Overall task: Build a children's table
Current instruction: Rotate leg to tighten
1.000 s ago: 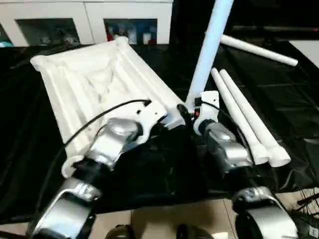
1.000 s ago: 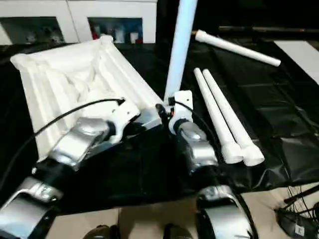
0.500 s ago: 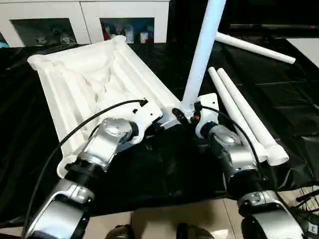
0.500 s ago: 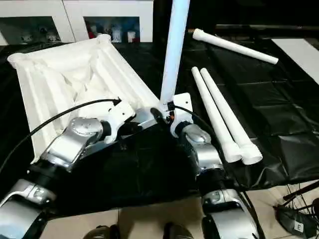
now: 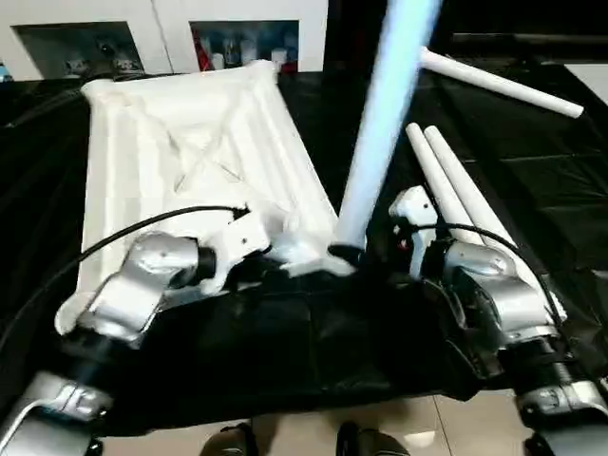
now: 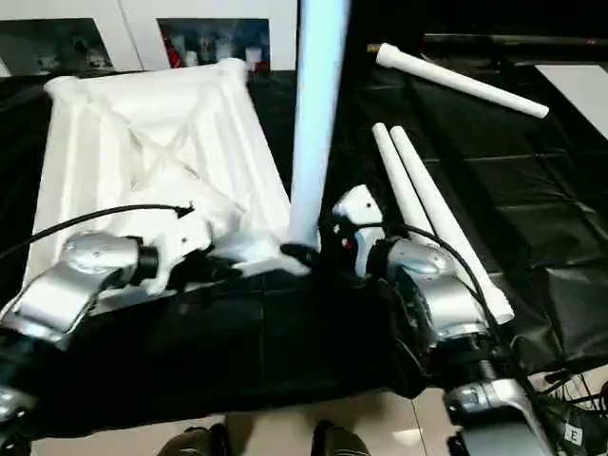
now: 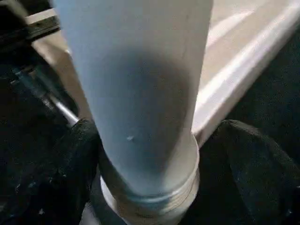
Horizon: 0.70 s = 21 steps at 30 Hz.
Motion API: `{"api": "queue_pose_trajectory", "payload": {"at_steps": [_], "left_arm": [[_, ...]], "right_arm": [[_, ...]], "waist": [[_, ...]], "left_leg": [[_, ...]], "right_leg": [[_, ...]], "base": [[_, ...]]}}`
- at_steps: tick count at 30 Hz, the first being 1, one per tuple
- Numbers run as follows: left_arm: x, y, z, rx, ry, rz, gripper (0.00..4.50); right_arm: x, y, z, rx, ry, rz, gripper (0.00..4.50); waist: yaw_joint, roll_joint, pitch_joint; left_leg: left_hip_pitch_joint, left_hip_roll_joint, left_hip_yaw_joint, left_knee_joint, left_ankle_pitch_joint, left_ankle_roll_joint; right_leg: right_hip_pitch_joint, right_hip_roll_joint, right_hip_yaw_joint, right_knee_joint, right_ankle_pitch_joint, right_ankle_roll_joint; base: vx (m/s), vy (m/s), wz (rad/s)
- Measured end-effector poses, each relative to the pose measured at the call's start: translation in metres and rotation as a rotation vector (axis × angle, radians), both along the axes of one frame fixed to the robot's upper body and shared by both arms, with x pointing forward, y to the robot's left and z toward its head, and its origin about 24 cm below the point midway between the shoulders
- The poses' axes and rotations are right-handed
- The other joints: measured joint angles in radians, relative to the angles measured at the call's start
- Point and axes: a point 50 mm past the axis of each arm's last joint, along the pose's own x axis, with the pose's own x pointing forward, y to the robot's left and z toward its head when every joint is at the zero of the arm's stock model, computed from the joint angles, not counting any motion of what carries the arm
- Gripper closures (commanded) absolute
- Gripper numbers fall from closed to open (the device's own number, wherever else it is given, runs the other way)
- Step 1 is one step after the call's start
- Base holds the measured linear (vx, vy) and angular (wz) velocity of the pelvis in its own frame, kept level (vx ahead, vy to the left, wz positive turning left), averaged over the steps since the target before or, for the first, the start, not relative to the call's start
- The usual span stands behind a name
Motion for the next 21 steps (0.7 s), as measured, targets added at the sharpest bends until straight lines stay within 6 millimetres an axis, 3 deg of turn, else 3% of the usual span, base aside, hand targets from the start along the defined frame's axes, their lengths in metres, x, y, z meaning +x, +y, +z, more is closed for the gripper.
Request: {"api": "queue_pose_trajectory", "payload": {"at_steps": [8,21], "left_arm": [[-0.0016,0.0006,-0.0011,0.001,0.01,-0.01,4.5],[-0.003,0.0013,-0.0013,0.003,0.013,-0.023,4.5]], "right_arm": [[-0.0044,0.0037,-0.0017,-0.024,0.011,0.073,0.4],[-0.005,0.0035,-0.0035,-0.027,0.025,0.08,1.56]], "waist": [[0.004,0.0,0.0],[0.008,0.0,0.0]], "left_leg": [[0.0,0.0,0.0,0.003,0.0,0.0],[0.0,0.0,0.0,0.007,0.0,0.0]], "right_leg": [[0.001,0.0,0.001,0.001,0.002,-0.003],[0.001,0.0,0.001,0.004,0.002,-0.003]], "base": [[0.0,0.0,0.0],[0.0,0.0,0.0]]}}
